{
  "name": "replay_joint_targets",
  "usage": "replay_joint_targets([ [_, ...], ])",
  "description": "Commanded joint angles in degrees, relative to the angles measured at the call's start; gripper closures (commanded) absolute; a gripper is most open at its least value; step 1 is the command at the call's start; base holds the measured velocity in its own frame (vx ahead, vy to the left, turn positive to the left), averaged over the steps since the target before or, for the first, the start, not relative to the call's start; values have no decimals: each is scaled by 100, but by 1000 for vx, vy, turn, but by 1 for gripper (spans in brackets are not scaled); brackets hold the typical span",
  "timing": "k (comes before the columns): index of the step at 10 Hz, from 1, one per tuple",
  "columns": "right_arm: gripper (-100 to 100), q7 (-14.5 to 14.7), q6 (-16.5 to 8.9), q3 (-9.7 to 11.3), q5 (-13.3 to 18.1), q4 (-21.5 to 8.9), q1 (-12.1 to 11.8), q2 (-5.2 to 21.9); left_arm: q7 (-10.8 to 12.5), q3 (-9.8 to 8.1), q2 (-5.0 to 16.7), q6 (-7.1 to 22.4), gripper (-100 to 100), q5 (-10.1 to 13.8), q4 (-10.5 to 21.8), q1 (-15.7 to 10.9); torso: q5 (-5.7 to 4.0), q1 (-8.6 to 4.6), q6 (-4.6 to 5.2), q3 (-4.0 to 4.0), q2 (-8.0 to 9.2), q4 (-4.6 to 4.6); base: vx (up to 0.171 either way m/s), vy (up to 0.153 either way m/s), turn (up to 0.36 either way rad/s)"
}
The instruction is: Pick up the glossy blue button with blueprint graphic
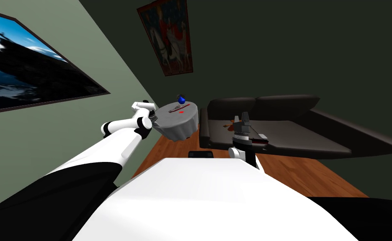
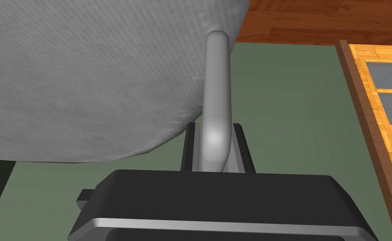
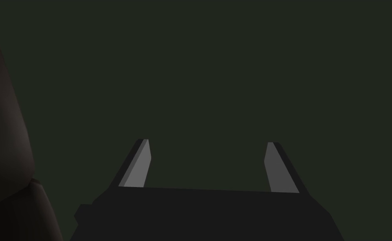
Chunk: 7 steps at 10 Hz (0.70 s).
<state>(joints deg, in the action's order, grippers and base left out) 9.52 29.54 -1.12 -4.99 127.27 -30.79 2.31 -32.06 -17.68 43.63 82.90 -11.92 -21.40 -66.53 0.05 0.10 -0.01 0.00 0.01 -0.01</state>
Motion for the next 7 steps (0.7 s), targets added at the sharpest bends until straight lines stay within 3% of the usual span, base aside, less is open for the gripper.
replay_joint_targets([
  [1,0,0,0,0,0,0,0,0,0,0,0,0,0,0,0,0,0,0,0,0,0,0,0,0,0],
  [2,0,0,0,0,0,0,0,0,-21,-20,-8,98,100,12,-158,51,0,0,0,0,0,0,1,-8,-5],
  [3,0,0,0,0,0,0,0,0,-73,-29,42,221,100,-18,-191,-42,-1,-3,2,0,-1,1,-6,-34,-21],
  [6,0,0,0,0,0,0,0,0,-55,-16,55,139,100,-29,-66,-95,-5,-13,4,4,4,3,-4,-18,-2],
  [7,0,0,0,0,0,0,0,0,-59,-19,52,164,0,-26,-92,-87,-4,-8,3,3,3,2,0,0,0],
])
